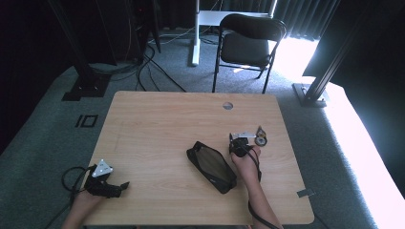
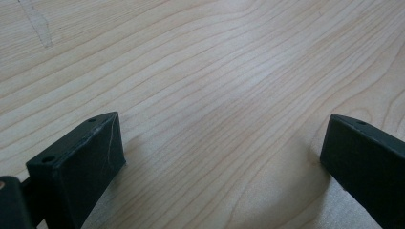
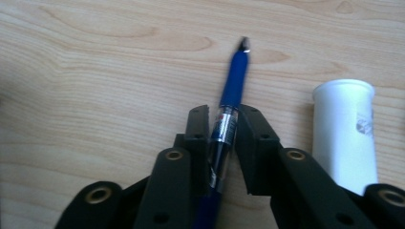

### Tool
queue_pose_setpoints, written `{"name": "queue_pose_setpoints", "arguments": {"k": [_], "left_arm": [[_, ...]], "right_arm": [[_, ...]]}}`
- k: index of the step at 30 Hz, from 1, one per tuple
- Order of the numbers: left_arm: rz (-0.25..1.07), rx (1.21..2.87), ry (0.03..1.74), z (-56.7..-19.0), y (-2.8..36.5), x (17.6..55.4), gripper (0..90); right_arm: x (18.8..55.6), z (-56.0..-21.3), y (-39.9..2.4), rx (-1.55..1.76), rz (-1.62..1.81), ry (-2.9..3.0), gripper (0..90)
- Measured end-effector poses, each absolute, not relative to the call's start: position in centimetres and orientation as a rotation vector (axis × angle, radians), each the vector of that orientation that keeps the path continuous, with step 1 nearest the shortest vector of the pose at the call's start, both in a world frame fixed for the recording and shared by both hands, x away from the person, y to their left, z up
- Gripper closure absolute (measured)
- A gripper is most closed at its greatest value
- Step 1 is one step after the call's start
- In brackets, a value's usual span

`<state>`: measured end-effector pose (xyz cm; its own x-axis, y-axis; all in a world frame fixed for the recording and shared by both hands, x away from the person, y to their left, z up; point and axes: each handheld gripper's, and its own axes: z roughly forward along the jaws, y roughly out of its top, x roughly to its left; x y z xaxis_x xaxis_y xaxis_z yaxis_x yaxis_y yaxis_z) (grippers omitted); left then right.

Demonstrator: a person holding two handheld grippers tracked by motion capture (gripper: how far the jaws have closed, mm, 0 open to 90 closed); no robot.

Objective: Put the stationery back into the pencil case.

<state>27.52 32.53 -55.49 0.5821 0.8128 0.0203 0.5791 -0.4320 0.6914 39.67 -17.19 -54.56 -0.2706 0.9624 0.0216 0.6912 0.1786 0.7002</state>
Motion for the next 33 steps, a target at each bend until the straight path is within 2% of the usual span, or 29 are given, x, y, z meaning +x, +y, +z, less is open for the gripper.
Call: {"name": "queue_pose_setpoints", "arguments": {"k": [11,33], "left_arm": [[0.467,2.167,1.102,-55.5,32.5,27.5,1.2],[0.468,2.167,1.102,-55.5,32.5,27.5,1.2]], "right_arm": [[39.9,-54.3,-17.2,1.59,0.913,2.028,79.3],[37.1,-48.0,-17.6,1.441,1.114,2.052,79.3]]}}
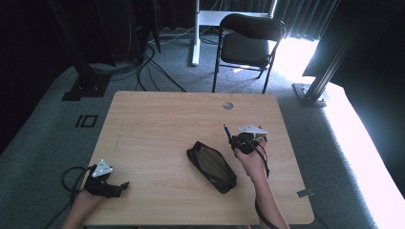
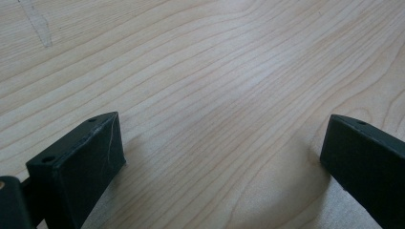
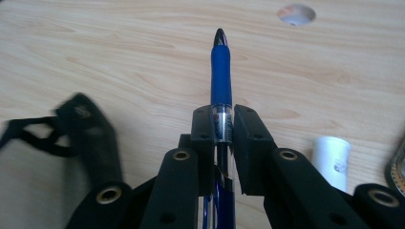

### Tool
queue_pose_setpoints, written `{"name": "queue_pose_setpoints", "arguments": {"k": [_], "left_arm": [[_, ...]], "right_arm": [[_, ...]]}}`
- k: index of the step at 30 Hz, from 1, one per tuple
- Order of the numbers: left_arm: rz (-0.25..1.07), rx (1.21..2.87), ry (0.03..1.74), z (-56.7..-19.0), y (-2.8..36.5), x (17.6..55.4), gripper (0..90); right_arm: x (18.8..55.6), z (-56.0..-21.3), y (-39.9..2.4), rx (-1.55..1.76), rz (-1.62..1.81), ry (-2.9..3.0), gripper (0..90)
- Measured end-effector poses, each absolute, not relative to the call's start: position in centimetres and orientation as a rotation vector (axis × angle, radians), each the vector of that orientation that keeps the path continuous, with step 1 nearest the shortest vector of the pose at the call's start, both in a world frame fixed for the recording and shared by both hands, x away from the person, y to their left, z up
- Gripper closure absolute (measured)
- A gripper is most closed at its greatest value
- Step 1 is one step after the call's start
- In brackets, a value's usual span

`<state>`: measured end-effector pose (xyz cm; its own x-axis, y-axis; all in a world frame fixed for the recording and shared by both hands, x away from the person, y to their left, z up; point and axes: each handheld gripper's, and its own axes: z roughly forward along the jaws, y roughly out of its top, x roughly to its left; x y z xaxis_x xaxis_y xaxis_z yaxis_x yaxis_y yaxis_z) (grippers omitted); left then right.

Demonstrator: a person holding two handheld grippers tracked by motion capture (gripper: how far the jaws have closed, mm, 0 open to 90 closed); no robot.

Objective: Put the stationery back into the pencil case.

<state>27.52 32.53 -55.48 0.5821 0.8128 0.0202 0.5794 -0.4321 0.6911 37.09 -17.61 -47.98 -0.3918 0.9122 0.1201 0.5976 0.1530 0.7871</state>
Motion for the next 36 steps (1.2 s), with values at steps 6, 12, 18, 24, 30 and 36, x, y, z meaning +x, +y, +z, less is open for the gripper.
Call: {"name": "queue_pose_setpoints", "arguments": {"k": [6,12,18,24,30,36], "left_arm": [[0.468,2.167,1.102,-55.5,32.5,27.5,1.2],[0.468,2.167,1.101,-55.5,32.5,27.5,1.2],[0.468,2.168,1.101,-55.5,32.5,27.5,1.2],[0.467,2.169,1.101,-55.5,32.5,27.5,1.2],[0.467,2.169,1.101,-55.5,32.5,27.5,1.2],[0.467,2.168,1.101,-55.5,32.5,27.5,1.2]], "right_arm": [[35.7,-46.1,-16.6,1.372,1.191,2.078,79.3],[34.6,-45.1,-15.6,1.339,1.251,2.118,79.3],[33.7,-44.9,-14.3,1.246,1.271,2.182,79.3],[33.1,-45.5,-13.0,1.184,1.247,2.279,79.3],[33.0,-46.1,-12.0,1.126,1.173,2.359,79.3],[33.0,-46.8,-11.2,1.114,1.092,2.418,79.3]]}}
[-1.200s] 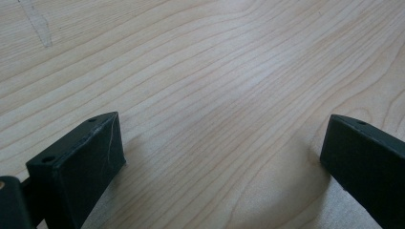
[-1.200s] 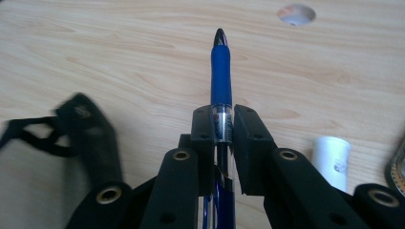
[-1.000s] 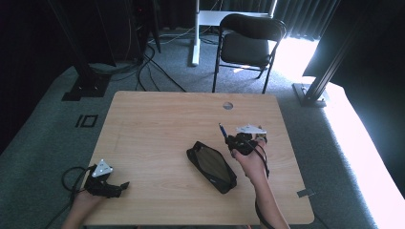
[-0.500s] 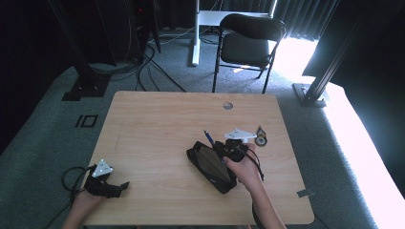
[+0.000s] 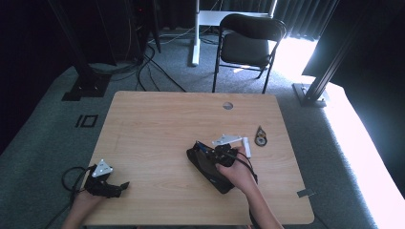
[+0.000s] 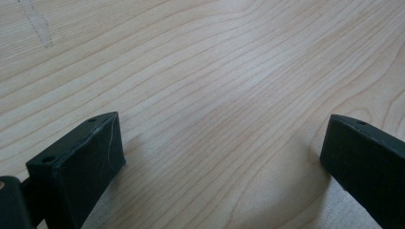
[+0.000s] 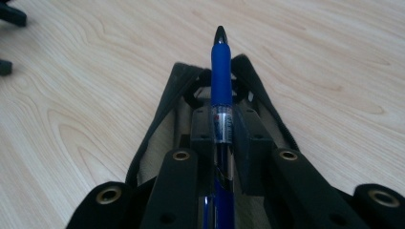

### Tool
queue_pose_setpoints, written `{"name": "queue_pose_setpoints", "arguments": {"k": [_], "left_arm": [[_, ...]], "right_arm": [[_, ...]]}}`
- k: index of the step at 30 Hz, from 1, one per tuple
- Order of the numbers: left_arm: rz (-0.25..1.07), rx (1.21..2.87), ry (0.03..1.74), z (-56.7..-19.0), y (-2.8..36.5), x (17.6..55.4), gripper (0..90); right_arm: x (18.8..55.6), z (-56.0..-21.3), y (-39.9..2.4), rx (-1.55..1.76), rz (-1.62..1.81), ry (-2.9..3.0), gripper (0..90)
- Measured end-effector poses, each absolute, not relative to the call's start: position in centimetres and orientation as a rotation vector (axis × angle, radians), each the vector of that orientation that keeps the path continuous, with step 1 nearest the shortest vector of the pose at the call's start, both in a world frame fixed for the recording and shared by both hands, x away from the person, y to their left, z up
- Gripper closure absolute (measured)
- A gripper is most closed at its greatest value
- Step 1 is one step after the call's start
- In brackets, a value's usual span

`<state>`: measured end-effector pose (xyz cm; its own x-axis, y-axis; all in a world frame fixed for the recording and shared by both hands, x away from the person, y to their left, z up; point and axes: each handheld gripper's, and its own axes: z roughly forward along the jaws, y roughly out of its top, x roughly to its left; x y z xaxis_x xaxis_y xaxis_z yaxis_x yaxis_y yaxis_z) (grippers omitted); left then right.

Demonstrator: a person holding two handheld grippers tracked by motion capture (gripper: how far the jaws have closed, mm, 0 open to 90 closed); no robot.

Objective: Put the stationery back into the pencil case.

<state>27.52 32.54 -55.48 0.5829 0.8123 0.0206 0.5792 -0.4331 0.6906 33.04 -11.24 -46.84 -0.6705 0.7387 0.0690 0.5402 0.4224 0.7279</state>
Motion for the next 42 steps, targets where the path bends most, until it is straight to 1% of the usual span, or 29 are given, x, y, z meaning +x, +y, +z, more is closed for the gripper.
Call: {"name": "queue_pose_setpoints", "arguments": {"k": [16,31,34,37,42], "left_arm": [[0.468,2.167,1.102,-55.5,32.5,27.5,1.2],[0.467,2.167,1.102,-55.5,32.5,27.5,1.2],[0.467,2.167,1.102,-55.5,32.5,27.5,1.2],[0.467,2.167,1.102,-55.5,32.5,27.5,1.2],[0.468,2.167,1.102,-55.5,32.5,27.5,1.2]], "right_arm": [[34.1,-48.9,-9.3,1.09,0.836,2.504,79.3],[34.8,-50.4,-7.9,1.08,0.723,2.584,78.4],[34.8,-50.4,-7.9,1.09,0.738,2.581,74.7],[34.8,-50.0,-8.2,1.089,0.767,2.572,73.6],[34.3,-48.2,-9.3,1.095,0.894,2.534,72.2]]}}
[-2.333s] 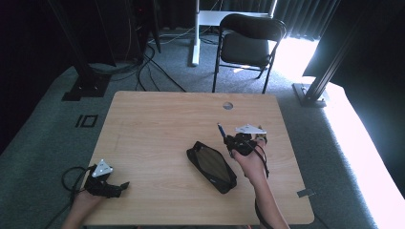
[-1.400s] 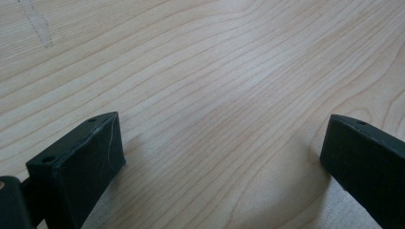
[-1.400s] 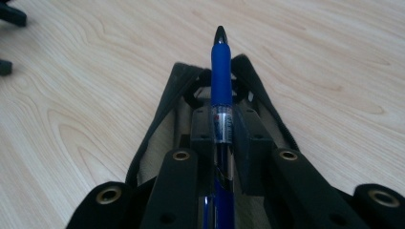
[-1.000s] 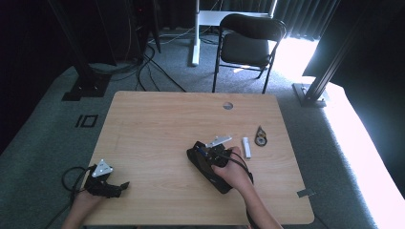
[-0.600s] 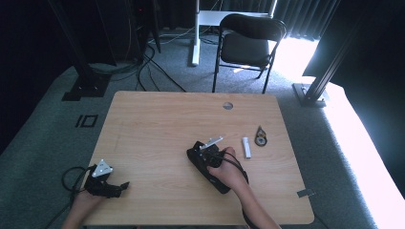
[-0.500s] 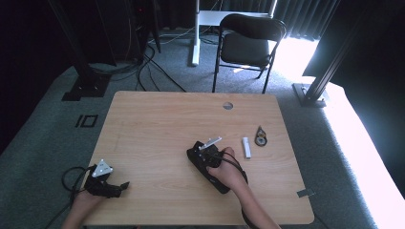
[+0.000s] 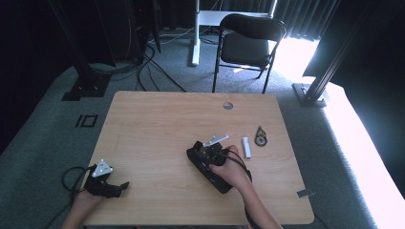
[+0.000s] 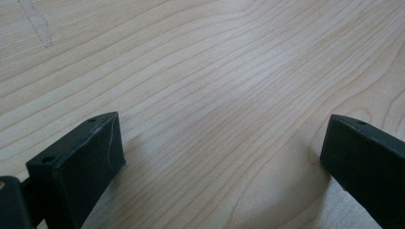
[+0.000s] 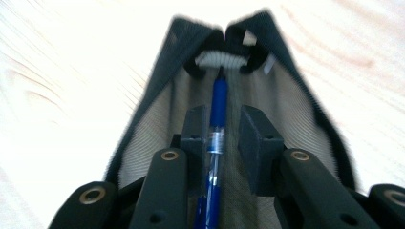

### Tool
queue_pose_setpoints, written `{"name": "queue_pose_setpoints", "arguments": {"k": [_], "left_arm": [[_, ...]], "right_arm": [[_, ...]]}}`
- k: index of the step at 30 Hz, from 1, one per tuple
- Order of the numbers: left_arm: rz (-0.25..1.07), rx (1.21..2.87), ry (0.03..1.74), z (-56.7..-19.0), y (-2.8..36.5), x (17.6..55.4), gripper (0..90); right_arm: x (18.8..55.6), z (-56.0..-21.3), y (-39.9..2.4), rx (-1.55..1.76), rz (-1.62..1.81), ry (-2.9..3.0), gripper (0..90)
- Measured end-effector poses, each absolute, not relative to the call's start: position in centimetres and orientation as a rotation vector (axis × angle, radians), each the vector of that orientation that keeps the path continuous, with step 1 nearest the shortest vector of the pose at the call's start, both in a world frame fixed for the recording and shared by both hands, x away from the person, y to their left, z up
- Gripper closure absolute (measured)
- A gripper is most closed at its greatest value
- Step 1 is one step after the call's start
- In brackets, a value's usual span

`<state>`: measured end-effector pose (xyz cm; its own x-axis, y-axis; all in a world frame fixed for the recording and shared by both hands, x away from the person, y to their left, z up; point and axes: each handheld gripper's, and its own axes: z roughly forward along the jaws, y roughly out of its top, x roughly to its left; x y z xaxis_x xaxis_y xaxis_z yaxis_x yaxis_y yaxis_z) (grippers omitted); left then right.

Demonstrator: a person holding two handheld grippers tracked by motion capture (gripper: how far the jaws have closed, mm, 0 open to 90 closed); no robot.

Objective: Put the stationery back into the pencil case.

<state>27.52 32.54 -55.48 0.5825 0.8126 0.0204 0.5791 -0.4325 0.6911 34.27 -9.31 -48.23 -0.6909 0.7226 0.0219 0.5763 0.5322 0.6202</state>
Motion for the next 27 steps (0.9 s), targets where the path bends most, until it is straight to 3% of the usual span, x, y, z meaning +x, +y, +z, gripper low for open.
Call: {"name": "queue_pose_setpoints", "arguments": {"k": [13,27], "left_arm": [[0.468,2.167,1.102,-55.5,32.5,27.5,1.2],[0.467,2.167,1.102,-55.5,32.5,27.5,1.2]], "right_arm": [[33.4,-44.3,-13.1,1.139,1.192,2.317,71.0],[35.6,-46.1,-18.4,1.308,1.063,2.15,67.2]]}}
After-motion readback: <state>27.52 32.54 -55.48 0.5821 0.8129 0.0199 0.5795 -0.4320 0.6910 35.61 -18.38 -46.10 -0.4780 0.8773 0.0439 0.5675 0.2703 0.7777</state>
